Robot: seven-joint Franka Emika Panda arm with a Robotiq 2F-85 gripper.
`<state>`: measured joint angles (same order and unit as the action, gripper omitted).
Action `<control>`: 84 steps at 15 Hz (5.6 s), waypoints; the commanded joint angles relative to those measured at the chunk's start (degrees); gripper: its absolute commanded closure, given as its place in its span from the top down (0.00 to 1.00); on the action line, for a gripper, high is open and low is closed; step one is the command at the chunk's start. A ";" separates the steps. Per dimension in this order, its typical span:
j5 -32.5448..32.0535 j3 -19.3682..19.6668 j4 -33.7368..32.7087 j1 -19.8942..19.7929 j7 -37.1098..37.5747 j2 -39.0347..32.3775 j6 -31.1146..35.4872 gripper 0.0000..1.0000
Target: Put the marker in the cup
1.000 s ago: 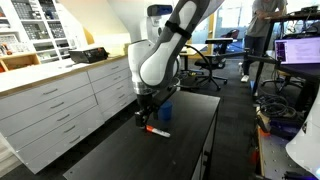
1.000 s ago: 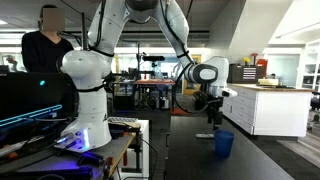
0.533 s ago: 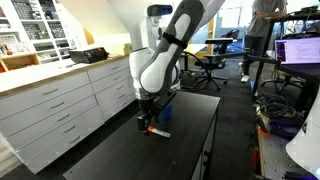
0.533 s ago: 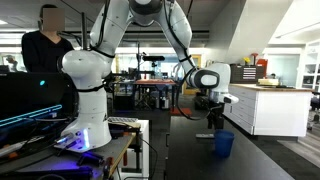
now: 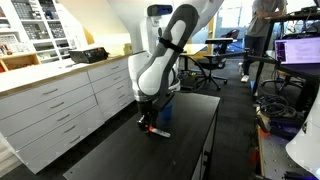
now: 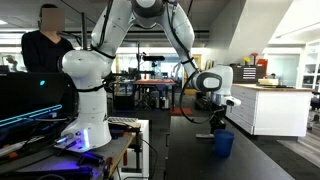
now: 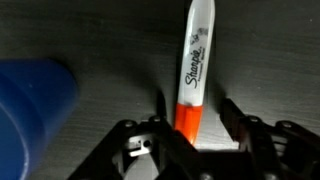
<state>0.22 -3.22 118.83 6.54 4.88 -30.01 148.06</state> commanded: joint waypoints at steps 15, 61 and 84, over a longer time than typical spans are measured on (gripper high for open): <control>-0.90 1.02 -2.56 0.51 0.45 3.33 -5.35 0.06; -38.10 10.07 15.76 1.25 38.27 30.60 17.78 0.06; -91.70 8.61 19.65 -0.02 93.58 38.50 9.66 0.06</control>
<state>-85.93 6.02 135.67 6.59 92.32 4.86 161.70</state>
